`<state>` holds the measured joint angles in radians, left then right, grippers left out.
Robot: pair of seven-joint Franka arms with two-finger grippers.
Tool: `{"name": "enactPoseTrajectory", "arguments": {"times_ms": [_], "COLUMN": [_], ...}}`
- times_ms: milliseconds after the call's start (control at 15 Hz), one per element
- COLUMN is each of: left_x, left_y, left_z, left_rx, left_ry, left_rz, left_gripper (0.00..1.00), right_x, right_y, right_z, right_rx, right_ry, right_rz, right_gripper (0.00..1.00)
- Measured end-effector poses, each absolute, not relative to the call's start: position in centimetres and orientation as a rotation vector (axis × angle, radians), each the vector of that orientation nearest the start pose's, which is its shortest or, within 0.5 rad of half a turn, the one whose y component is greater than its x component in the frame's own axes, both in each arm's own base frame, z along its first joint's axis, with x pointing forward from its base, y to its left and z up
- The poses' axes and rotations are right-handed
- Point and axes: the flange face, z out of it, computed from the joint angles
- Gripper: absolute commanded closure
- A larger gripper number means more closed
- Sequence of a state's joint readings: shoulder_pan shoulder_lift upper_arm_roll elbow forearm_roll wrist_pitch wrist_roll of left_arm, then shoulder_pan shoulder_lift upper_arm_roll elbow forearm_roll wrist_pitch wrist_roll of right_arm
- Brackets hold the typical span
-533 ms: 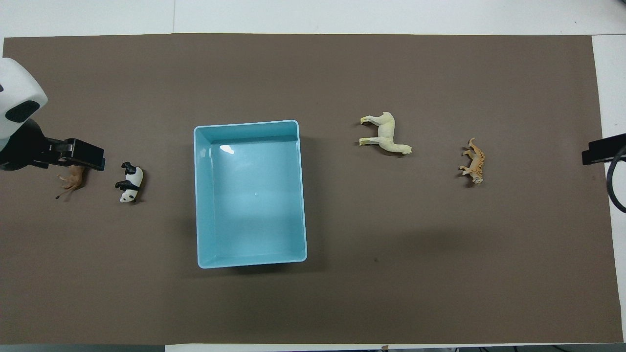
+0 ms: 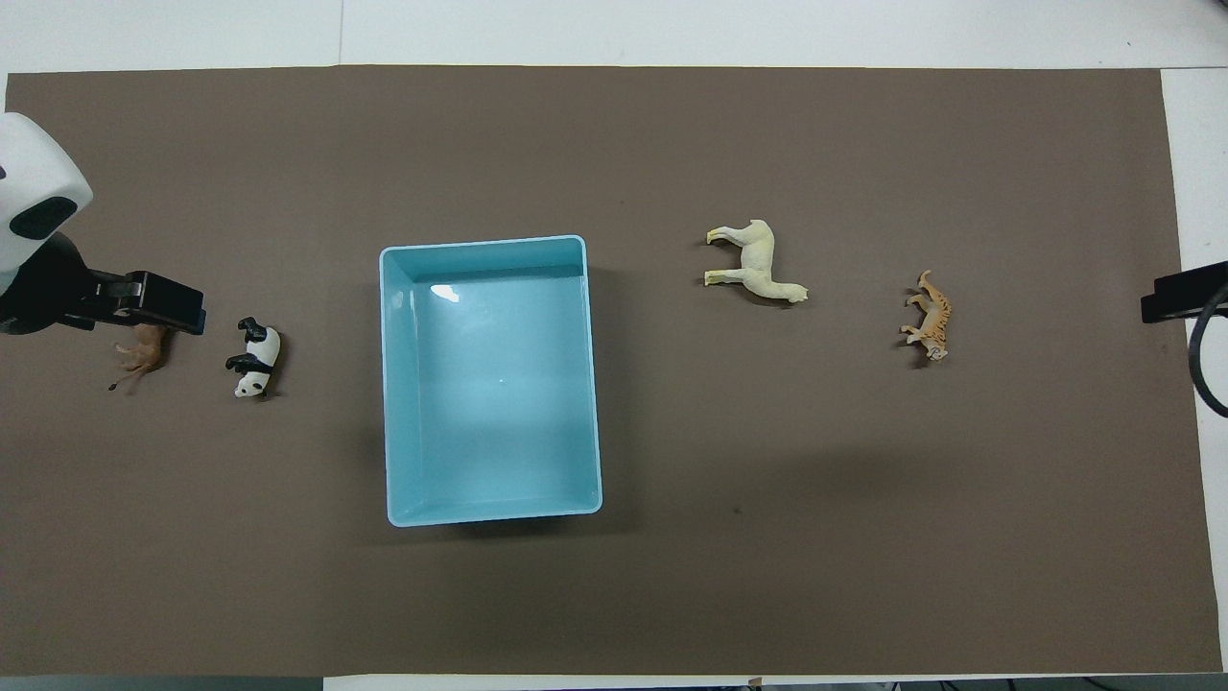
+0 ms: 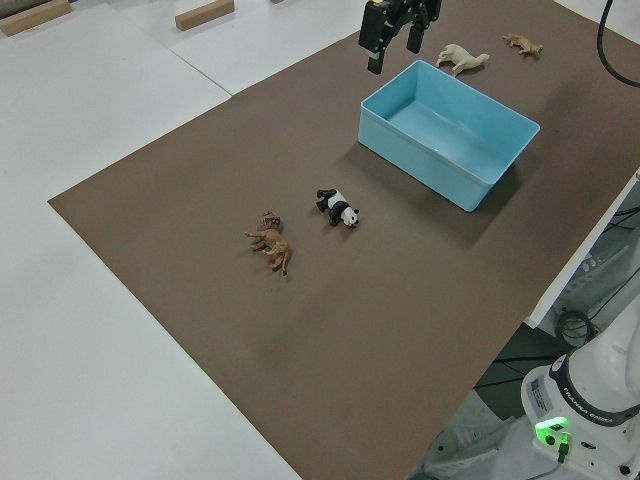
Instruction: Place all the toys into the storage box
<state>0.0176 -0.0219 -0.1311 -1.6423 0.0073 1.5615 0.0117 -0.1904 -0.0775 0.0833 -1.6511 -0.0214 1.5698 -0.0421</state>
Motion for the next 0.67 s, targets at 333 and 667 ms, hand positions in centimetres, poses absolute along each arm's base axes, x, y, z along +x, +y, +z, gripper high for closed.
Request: {"name": "enactPoseTrajectory", "arguments": {"times_ms": [333, 667], "left_x": [54.0, 55.1], "left_y": [-6.2, -5.7], "left_z": [60.0, 55.6], "left_rx": [-3.120, -3.126], "left_ry": [0.190, 0.157], "left_rz": [0.108, -0.057], "left_gripper": [0.00, 0.00], "right_x": [52.7, 52.7], "right_y": [-5.7, 0.1], "right_z": [62.8, 60.2], "right_rx": [-3.167, -3.169], "right_ry": [0.102, -0.077], "right_rz": [0.012, 0.014], "right_gripper": [0.00, 0.00]}}
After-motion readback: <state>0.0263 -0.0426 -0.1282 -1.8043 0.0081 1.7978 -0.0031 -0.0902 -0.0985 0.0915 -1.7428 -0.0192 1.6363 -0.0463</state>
